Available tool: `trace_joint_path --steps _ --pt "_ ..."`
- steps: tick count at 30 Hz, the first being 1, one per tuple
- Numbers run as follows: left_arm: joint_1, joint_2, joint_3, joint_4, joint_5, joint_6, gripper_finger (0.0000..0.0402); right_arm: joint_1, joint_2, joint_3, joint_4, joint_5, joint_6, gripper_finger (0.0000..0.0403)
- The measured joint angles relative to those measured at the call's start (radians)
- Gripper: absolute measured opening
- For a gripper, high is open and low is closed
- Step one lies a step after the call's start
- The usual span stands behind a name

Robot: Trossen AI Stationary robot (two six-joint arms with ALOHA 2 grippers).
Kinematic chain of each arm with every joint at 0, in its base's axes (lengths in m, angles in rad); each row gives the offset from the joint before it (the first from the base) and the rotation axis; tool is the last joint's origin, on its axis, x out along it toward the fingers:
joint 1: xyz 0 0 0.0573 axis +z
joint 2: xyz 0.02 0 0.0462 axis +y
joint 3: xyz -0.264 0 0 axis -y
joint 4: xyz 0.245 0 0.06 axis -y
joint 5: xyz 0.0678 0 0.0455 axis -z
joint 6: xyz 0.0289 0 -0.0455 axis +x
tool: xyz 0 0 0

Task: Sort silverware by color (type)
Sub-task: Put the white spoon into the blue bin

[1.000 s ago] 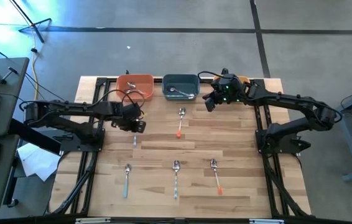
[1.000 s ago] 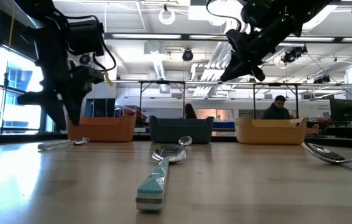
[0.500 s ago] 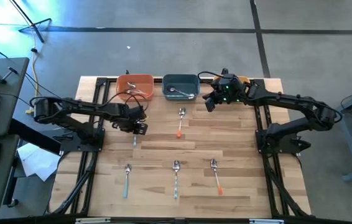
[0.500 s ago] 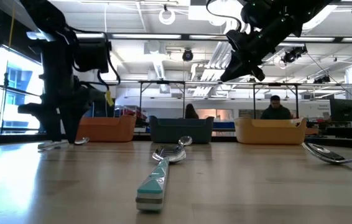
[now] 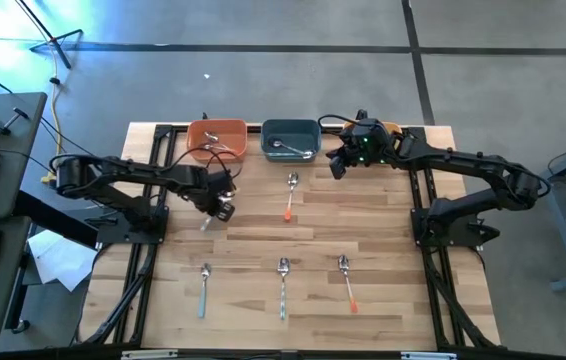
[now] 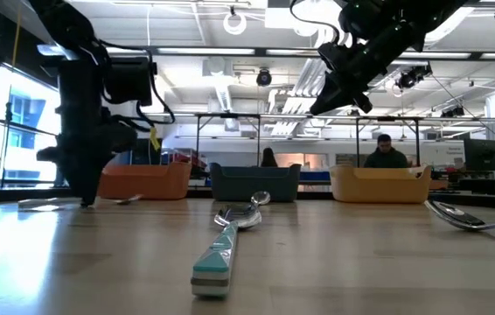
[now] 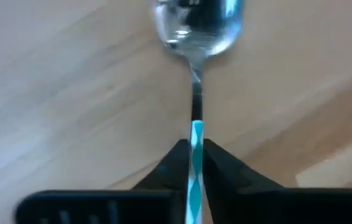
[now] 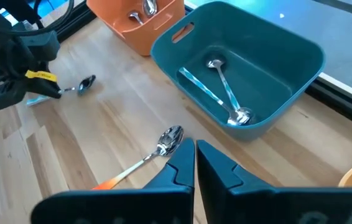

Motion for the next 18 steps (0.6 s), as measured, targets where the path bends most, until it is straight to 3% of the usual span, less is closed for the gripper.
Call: trace_joint_path --steps 4,9,18 --pt "0.015 -0.024 0.03 0.014 0.075 0.089 0.0013 0.0 0.0 0.0 0.0 0.0 -0.014 0.0002" --pt "0.049 -0.03 0.135 0.003 0.086 0.201 0.0006 0.0 0.0 0.0 -0.002 -0.001 -0.026 0.0002" --pt "0.211 -0.002 0.48 -0.038 0.102 0.461 0.0006 0.0 0.0 0.0 -0.011 -0.001 -0.007 0.0002"
